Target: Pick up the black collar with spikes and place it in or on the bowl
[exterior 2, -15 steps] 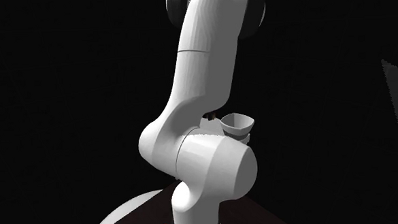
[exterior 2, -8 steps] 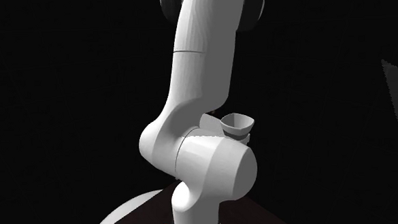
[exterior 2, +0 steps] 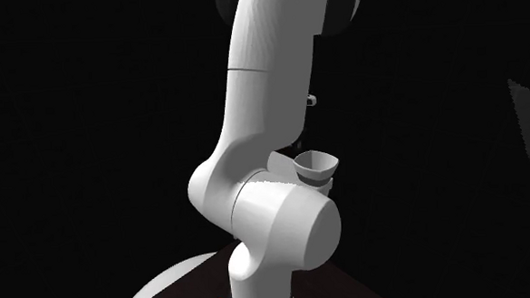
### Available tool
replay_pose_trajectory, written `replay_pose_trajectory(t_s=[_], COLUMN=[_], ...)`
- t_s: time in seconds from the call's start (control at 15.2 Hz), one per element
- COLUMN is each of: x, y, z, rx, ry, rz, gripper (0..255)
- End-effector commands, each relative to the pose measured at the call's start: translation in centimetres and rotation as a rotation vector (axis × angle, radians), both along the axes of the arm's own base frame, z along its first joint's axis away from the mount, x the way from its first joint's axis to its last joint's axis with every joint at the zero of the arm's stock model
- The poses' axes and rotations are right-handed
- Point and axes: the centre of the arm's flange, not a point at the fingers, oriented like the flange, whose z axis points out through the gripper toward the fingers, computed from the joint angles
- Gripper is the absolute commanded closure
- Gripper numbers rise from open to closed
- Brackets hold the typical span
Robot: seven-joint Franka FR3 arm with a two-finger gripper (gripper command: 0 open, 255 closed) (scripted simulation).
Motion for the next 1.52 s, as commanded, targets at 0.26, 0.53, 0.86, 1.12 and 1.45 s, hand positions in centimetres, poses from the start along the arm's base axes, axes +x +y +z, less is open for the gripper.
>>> replay_pose_trajectory(t_s=[0.26,0.53,0.86,1.12,1.45], x=[3.2,4.0,4.0,4.0,4.0], y=[-7.7,-9.5,-9.5,-9.5,-9.5], z=[0.3,-1.2,-3.8,-5.9,-7.1], rx=[0.0,0.0,0.0,0.0,0.0], ry=[0.0,0.0,0.0,0.0,0.0], rz=[0.002,0.002,0.002,0.002,0.002], gripper=[255,255,255,255,255])
